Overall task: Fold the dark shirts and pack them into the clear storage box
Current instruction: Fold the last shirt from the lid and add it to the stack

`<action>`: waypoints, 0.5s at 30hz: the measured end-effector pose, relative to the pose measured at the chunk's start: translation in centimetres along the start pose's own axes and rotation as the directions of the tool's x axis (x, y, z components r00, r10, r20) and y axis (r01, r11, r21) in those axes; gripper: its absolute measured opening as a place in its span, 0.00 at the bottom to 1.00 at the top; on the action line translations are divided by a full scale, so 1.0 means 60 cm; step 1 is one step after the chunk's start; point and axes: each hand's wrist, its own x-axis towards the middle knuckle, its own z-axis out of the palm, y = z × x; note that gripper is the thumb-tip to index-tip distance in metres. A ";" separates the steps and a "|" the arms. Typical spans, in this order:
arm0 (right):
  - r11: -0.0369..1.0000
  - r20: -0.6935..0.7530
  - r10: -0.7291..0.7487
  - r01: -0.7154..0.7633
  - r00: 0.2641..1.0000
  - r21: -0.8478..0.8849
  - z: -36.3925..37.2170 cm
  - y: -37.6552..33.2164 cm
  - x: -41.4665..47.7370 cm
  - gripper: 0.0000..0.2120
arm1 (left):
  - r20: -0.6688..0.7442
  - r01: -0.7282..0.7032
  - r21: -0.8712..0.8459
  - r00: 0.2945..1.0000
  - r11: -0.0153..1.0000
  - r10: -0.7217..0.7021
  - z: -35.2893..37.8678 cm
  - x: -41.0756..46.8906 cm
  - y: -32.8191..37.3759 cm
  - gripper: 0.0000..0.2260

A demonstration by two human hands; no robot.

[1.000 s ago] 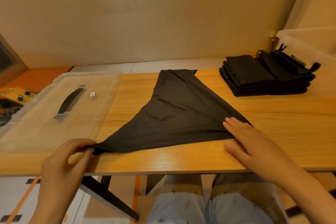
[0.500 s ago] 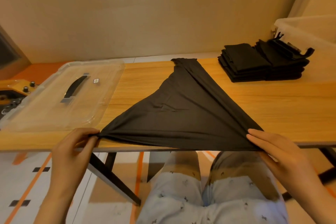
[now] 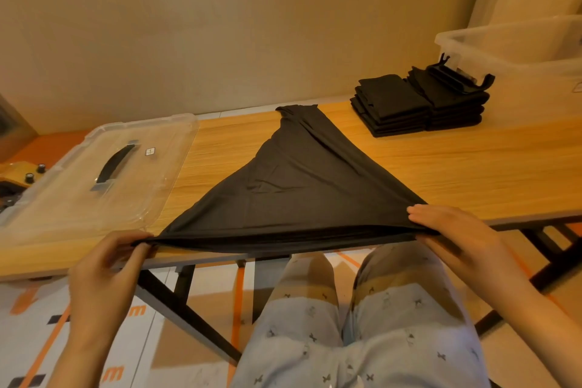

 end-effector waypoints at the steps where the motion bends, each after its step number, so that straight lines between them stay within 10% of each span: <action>1: 1.000 0.009 -0.010 0.010 1.000 -0.005 0.000 0.004 -0.004 0.19 | 0.000 -0.001 0.001 1.000 1.000 0.001 0.000 -0.001 -0.002 0.10; 15: 1.000 -0.066 0.017 -0.018 0.998 -0.004 -0.028 -0.012 0.002 0.23 | 0.004 -0.022 -0.067 1.000 0.997 0.023 -0.004 -0.004 -0.019 0.13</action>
